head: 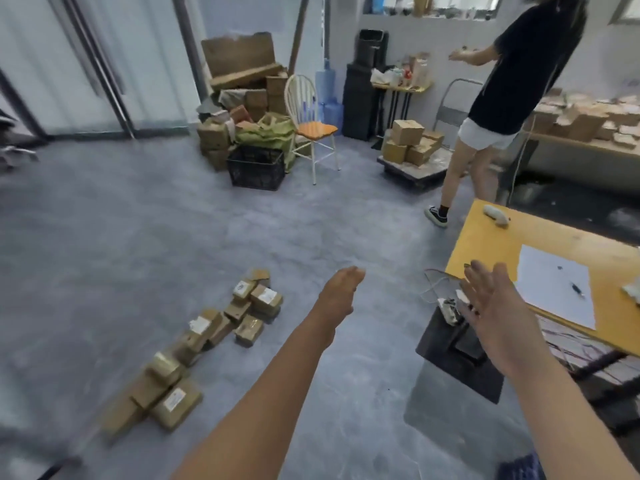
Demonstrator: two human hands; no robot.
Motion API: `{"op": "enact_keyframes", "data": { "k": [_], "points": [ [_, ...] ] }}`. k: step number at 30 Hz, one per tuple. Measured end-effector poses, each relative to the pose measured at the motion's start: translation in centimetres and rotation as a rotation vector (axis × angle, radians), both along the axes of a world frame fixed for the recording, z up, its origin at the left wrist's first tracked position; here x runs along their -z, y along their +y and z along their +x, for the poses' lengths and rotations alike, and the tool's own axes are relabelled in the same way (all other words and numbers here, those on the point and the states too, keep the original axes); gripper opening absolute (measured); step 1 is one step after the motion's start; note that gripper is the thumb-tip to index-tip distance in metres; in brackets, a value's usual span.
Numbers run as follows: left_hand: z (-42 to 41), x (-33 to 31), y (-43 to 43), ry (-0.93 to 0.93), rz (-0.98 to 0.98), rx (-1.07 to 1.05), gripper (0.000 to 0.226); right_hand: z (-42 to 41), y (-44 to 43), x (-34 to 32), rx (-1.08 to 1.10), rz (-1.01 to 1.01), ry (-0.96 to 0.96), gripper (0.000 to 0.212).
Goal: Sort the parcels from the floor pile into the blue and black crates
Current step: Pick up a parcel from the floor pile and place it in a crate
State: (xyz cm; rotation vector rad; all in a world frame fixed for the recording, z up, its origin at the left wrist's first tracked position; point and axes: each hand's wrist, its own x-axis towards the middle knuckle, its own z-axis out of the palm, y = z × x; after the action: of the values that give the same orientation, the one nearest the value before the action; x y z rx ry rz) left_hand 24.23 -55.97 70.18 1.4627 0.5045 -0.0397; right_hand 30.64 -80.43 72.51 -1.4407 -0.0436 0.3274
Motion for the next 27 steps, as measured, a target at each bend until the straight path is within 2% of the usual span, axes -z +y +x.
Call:
{"op": "enact_keyframes", "data": {
  "k": [2,3,7,10,14,17,22,27],
  "points": [
    [-0.9,0.8,2.9,0.019,-0.015,-0.074,0.047,0.4,3.8,0.3,-0.101,-0.029,0.007,0.118],
    [-1.5,1.2,4.3,0.027,-0.021,-0.114,0.046,0.6,5.6,0.5,-0.148,-0.046,0.005,0.122],
    [-4.3,3.0,8.7,0.054,-0.063,-0.264,0.046,1.5,12.2,2.0,-0.295,-0.061,0.04,0.084],
    [-7.1,3.9,11.0,0.063,-0.096,-0.371,0.044,1.7,16.8,3.4,-0.391,-0.082,0.089,0.07],
    [-10.4,5.3,13.0,0.127,-0.118,-0.535,0.013,1.5,22.1,4.9,-0.556,-0.071,0.156,0.073],
    [-12.2,6.5,13.6,0.164,-0.121,-0.653,0.019,1.2,25.3,6.1,-0.698,-0.075,0.192,0.081],
    [-13.5,8.1,13.1,0.244,-0.121,-0.801,0.039,1.5,28.4,8.3,-0.897,-0.1,0.248,0.063],
    [-13.8,9.6,12.2,0.283,-0.142,-0.925,0.042,2.2,30.0,10.1,-1.022,-0.144,0.289,0.066]
  ]
}}
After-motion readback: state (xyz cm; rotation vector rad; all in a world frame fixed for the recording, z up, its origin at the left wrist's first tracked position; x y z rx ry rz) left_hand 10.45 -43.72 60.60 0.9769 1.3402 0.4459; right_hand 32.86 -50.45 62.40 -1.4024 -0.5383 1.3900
